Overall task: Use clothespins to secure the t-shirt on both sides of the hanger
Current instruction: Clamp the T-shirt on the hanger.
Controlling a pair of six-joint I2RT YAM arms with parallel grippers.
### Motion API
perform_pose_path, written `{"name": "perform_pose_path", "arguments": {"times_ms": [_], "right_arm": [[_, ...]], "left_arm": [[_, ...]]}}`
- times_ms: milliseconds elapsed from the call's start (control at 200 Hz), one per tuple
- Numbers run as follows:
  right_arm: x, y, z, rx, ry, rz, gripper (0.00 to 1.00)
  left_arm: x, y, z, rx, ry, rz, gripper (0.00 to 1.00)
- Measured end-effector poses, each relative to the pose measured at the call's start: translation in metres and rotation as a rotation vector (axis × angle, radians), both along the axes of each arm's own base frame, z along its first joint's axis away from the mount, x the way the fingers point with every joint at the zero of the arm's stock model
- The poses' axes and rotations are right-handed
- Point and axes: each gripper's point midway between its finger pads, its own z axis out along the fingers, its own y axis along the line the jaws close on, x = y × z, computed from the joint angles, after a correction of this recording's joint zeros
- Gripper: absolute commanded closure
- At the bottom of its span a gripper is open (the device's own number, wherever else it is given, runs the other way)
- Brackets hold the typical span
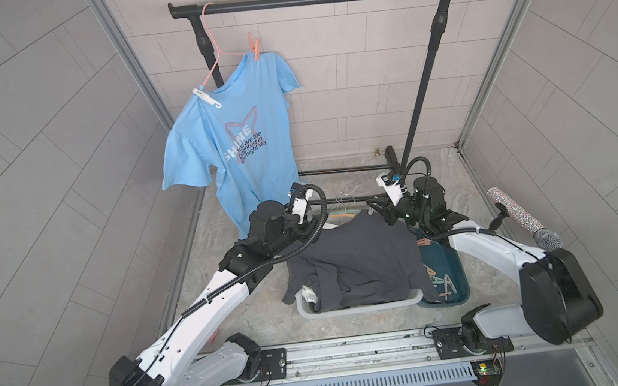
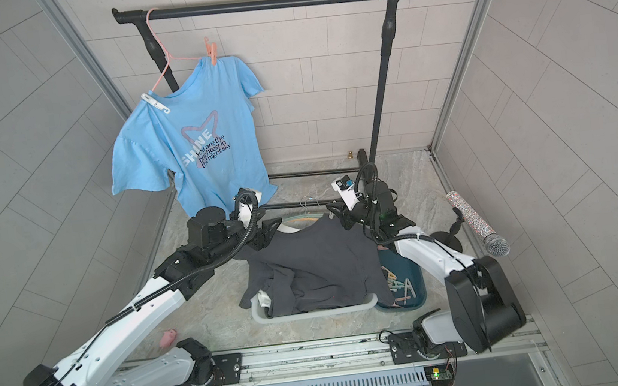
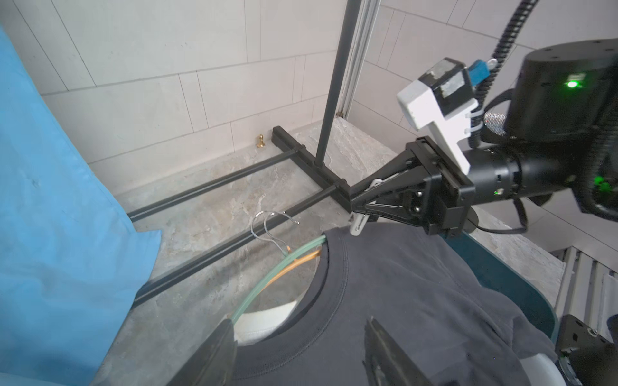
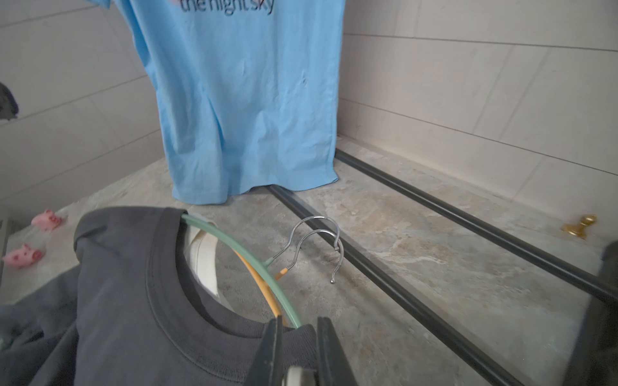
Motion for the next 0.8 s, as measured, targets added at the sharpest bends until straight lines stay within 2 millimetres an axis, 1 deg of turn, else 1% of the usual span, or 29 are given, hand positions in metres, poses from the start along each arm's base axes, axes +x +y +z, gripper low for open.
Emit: {"name": "perform_pose_path", "arguments": {"times_ms": [50, 145, 315, 500, 585, 801], "right_arm": [[0.003, 0.003, -0.004, -0.006, -0.017, 0.038, 1.00], [0.009, 0.007, -0.004, -0.005, -0.066, 0.095, 1.00], [0.015, 0.001, 0.009, -0.003, -0.153, 0.130, 1.00], [0.012, -0.001, 0.013, 0.005, -0.181, 0.162, 1.00], [0.009, -0.002, 0.007, 0.002, -0.173, 0.174, 1.00], [0.002, -0.007, -0.014, -0.063, -0.140, 0.203, 1.00]], "left_arm": [[-0.001, 0.000, -0.004, 0.001, 0.008, -0.005, 0.35], [-0.002, -0.001, -0.007, 0.000, 0.010, -0.012, 0.35], [-0.004, -0.001, -0.014, -0.001, 0.017, -0.022, 0.36], [-0.003, -0.002, -0.012, -0.004, 0.010, -0.026, 0.35], [-0.003, -0.001, -0.012, 0.003, 0.004, -0.026, 0.35], [-0.002, 0.000, -0.012, 0.018, -0.010, -0.024, 0.35]]}}
